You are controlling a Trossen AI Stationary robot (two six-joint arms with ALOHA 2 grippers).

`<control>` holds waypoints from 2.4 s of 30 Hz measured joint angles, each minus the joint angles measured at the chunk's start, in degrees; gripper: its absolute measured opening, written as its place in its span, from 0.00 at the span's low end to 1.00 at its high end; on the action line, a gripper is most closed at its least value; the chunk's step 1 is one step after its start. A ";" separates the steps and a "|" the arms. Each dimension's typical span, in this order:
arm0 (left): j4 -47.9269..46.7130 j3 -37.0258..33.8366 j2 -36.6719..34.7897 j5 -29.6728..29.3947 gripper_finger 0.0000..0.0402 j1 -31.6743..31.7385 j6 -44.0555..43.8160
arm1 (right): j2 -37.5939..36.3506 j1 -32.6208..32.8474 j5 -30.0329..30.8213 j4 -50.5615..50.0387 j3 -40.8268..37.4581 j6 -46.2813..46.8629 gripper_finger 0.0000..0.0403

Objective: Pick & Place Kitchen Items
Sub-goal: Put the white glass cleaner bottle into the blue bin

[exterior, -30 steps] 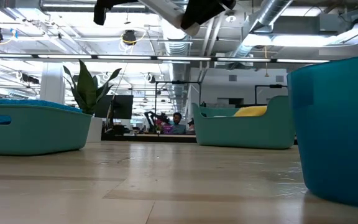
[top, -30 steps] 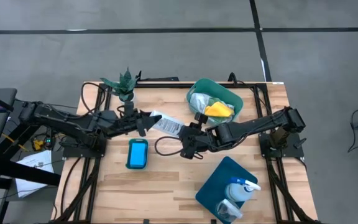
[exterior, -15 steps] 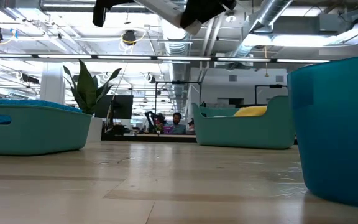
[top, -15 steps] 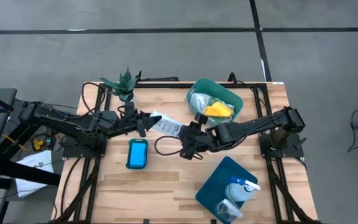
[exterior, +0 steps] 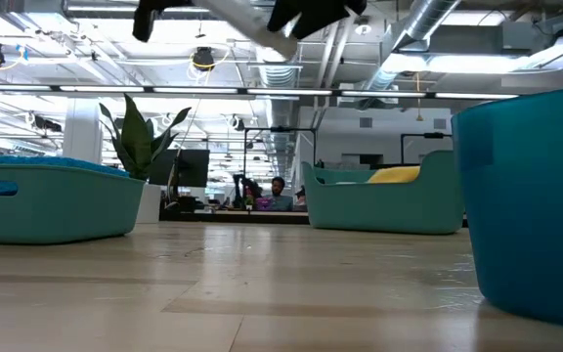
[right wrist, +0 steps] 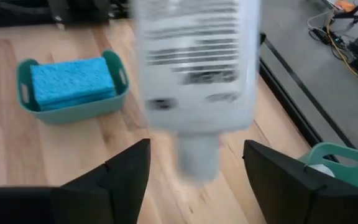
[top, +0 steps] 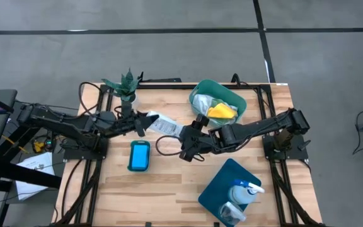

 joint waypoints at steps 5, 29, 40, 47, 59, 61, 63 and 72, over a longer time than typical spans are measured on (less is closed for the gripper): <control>-5.76 -0.02 -4.03 -5.45 0.31 0.61 -1.16 | -0.04 1.07 0.06 1.66 0.08 -0.01 0.62; -28.39 -0.02 -12.13 -1.86 0.30 12.71 -37.04 | -3.34 3.58 9.42 6.17 0.02 -11.01 0.62; -1.31 0.00 -9.68 5.55 0.30 14.37 -35.83 | -7.97 4.63 14.52 15.05 0.01 -22.68 0.62; 14.71 0.00 -4.00 6.96 0.30 12.99 -34.85 | -11.27 6.69 19.40 31.42 0.01 -39.25 0.62; 42.77 0.00 3.74 16.30 0.30 12.99 -17.86 | -15.28 9.72 17.65 53.66 0.01 -48.28 0.62; 44.92 0.00 3.73 18.48 0.30 12.99 -12.84 | -15.64 9.72 17.65 54.43 0.01 -48.24 0.62; 47.48 0.00 3.67 20.60 0.30 12.94 -6.83 | -15.63 9.63 17.62 55.00 0.01 -47.02 0.62; 54.69 0.00 3.63 25.97 0.30 12.94 9.28 | -15.55 9.15 10.81 55.57 0.01 -30.43 0.62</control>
